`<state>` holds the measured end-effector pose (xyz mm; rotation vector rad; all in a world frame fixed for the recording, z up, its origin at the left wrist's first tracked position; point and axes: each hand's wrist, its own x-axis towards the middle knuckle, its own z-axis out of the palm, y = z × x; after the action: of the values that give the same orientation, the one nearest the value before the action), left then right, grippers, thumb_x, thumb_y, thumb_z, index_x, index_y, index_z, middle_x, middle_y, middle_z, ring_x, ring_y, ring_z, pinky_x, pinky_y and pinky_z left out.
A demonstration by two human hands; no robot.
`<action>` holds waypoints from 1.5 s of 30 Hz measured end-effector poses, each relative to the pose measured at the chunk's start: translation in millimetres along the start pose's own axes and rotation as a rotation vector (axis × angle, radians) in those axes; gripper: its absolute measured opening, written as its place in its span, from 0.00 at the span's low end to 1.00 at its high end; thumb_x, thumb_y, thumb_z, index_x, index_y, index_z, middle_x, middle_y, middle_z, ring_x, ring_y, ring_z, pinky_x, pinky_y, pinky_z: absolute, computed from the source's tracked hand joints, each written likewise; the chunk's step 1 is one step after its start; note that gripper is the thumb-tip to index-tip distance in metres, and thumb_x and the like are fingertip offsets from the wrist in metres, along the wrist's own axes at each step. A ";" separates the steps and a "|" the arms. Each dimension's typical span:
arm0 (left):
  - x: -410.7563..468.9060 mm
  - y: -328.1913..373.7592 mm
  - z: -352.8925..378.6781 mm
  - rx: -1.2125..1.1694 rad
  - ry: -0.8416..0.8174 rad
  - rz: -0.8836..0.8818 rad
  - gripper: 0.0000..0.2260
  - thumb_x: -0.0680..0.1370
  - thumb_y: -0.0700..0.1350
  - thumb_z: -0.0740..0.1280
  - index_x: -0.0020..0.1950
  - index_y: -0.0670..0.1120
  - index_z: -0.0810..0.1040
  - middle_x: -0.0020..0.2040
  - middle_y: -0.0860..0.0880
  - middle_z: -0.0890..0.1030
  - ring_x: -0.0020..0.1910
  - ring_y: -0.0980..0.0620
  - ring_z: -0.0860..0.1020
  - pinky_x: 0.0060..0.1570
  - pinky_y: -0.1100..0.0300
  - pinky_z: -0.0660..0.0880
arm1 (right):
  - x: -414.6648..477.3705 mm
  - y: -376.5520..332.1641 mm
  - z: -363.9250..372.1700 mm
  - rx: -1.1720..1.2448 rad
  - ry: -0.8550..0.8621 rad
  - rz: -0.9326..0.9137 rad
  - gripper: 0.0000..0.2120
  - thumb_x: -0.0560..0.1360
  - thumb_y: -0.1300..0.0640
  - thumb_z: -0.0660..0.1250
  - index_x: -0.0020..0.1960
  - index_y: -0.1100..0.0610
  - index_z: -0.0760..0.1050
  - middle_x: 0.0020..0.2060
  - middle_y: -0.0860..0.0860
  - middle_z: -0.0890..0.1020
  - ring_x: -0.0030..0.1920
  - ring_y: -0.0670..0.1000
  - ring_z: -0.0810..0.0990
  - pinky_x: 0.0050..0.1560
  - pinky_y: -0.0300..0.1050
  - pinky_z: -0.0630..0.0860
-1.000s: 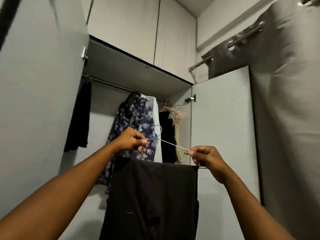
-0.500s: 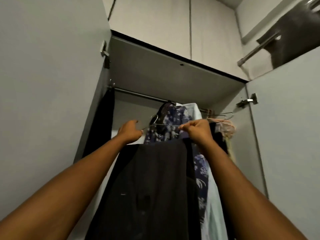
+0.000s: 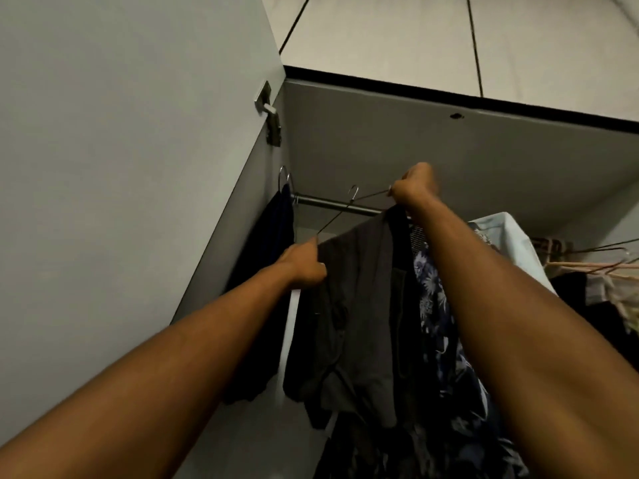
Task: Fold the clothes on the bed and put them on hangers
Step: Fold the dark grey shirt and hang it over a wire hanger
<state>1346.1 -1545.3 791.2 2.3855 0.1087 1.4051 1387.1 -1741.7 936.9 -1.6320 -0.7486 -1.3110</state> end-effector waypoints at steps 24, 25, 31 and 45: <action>-43.9 6.5 -26.4 0.118 0.361 0.139 0.16 0.81 0.45 0.64 0.66 0.39 0.71 0.63 0.39 0.74 0.62 0.39 0.75 0.58 0.45 0.76 | -15.1 -93.8 121.8 0.034 -0.128 -0.002 0.09 0.80 0.59 0.66 0.55 0.64 0.79 0.55 0.61 0.81 0.53 0.63 0.81 0.48 0.47 0.75; -47.1 7.1 -28.7 0.126 0.375 0.156 0.16 0.80 0.45 0.64 0.66 0.40 0.71 0.63 0.39 0.74 0.61 0.40 0.75 0.58 0.45 0.76 | -17.2 -99.7 121.8 0.064 -0.155 0.006 0.11 0.80 0.59 0.64 0.56 0.65 0.79 0.55 0.61 0.81 0.55 0.63 0.81 0.48 0.48 0.75; -68.5 7.8 -53.8 0.153 0.350 0.155 0.19 0.78 0.42 0.66 0.68 0.40 0.70 0.64 0.40 0.74 0.63 0.41 0.73 0.62 0.46 0.76 | -38.1 -127.9 116.7 0.389 -0.362 0.135 0.08 0.80 0.65 0.61 0.42 0.63 0.72 0.46 0.63 0.79 0.46 0.62 0.83 0.46 0.54 0.82; -195.5 27.6 -31.5 0.002 0.113 0.123 0.17 0.74 0.40 0.63 0.62 0.36 0.77 0.59 0.36 0.79 0.58 0.35 0.77 0.55 0.46 0.78 | -244.7 -27.9 -50.6 -0.367 -0.276 0.035 0.16 0.79 0.54 0.65 0.34 0.58 0.68 0.31 0.54 0.72 0.35 0.57 0.74 0.36 0.45 0.66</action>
<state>1218.1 -1611.0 652.4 2.3494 -0.0072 1.5960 1277.9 -1758.1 711.0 -2.1421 -0.6629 -1.2654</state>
